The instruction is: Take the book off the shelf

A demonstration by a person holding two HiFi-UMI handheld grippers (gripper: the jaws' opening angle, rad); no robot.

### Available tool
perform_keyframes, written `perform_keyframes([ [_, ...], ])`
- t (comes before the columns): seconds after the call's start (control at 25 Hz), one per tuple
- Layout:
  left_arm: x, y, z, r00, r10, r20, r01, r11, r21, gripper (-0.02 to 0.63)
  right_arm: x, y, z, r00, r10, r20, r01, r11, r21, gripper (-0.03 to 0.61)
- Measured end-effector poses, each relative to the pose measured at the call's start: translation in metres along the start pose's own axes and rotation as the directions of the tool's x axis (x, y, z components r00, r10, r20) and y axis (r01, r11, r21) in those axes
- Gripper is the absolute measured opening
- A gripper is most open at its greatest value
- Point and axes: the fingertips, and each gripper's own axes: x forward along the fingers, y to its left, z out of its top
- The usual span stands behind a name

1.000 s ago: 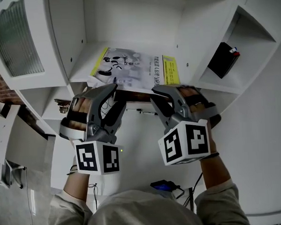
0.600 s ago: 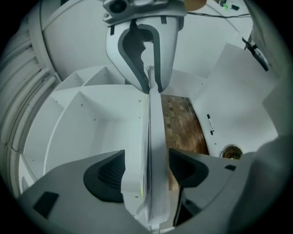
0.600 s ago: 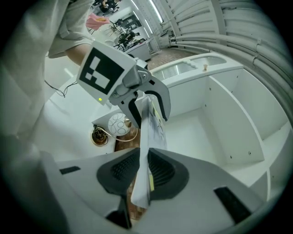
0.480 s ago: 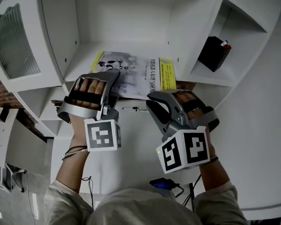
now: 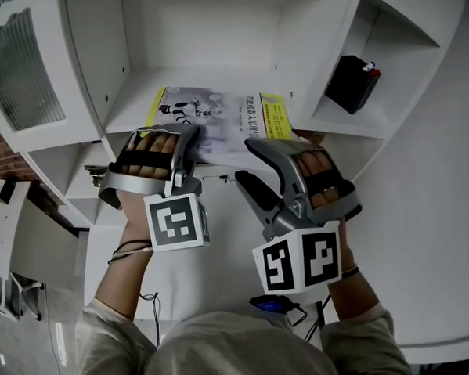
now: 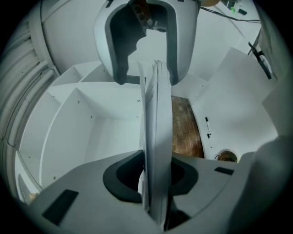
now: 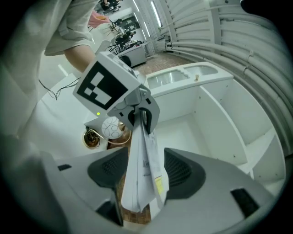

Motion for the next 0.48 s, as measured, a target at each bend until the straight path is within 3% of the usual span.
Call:
perform_keyframes([
  [0.12,-0.004,-0.002,0.002,1.0,-0.014,-0.025,0.014,1.0,-0.022,0.091,0.004,0.002,0.01,1.0,-0.02,-0.005,0.02,0.998,-0.063,0.268],
  [0.28,-0.011,0.0,0.008,0.999,-0.01,-0.046,0.008,0.999,-0.042,0.092,0.027,0.008,0.001,0.997,-0.021,-0.078,0.01,0.989,-0.146,0.282],
  [0.48,-0.017,-0.006,0.011,0.997,-0.029,-0.069,0.025,0.998,-0.06,0.092,0.041,0.013,-0.024,0.987,-0.028,-0.156,0.002,0.987,-0.163,0.288],
])
